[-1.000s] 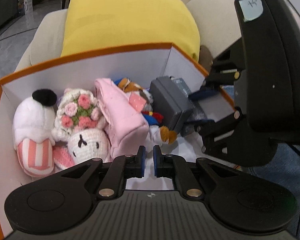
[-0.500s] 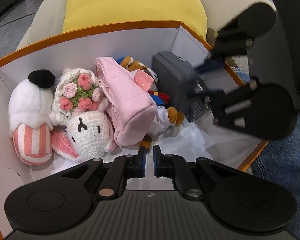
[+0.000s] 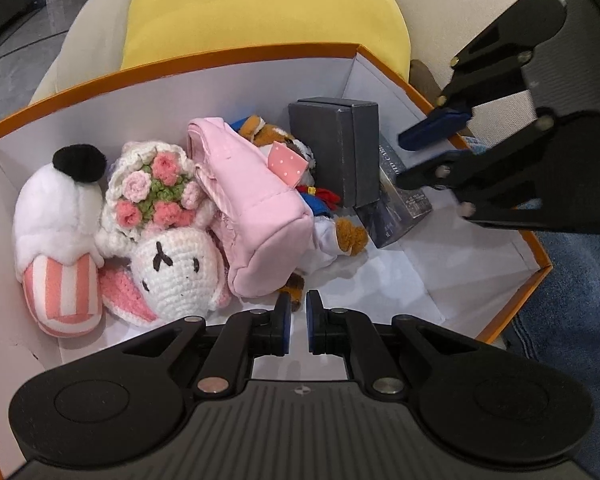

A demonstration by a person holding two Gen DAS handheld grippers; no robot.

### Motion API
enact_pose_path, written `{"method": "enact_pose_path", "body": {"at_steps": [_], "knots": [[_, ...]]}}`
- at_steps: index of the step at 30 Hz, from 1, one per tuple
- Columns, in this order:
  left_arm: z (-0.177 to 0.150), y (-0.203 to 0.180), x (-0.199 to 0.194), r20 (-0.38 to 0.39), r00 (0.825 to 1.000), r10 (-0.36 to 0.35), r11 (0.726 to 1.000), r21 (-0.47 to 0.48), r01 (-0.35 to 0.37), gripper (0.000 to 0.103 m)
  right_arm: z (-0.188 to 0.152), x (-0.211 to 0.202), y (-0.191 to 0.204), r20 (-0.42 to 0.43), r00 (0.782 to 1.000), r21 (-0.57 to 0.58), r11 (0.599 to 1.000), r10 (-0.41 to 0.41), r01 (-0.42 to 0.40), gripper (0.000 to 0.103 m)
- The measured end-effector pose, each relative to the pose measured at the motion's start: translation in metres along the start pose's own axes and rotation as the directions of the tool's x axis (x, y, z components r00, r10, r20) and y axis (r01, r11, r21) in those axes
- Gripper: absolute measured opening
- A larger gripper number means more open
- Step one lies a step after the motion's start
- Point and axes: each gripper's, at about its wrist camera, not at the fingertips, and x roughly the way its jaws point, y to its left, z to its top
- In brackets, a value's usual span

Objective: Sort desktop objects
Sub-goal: 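Open left tool releasing the grey box while right tool releases the photo card box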

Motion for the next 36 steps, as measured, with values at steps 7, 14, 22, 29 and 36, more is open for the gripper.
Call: {"method": "enact_pose_path", "body": {"at_steps": [7,14,22,29,36], "knots": [[-0.004,0.002,-0.003,0.038,0.999,-0.019,1.0,0.003,0.019,0.007,0.02,-0.012,-0.002,0.034,0.998,-0.08,0.995,-0.055,0.058,0.029],[-0.001,0.001,-0.004,0.047,0.998,-0.03,1.0,0.008,0.03,0.007,0.033,-0.001,-0.002,-0.044,0.999,-0.072,0.997,0.007,-0.01,0.006],[-0.004,0.004,-0.004,0.053,0.997,-0.053,0.999,0.0,0.053,0.007,0.023,-0.008,0.005,0.008,1.0,-0.116,0.993,-0.017,0.018,0.026],[-0.003,0.003,-0.002,0.036,0.999,-0.037,0.999,-0.007,0.037,0.007,0.044,-0.001,-0.009,0.029,0.998,-0.105,0.993,-0.056,0.058,0.043],[0.002,0.006,-0.001,0.029,0.998,-0.062,0.998,-0.014,0.063,0.007,0.031,0.005,-0.002,-0.053,0.998,-0.097,0.994,0.036,-0.041,0.034]]}}
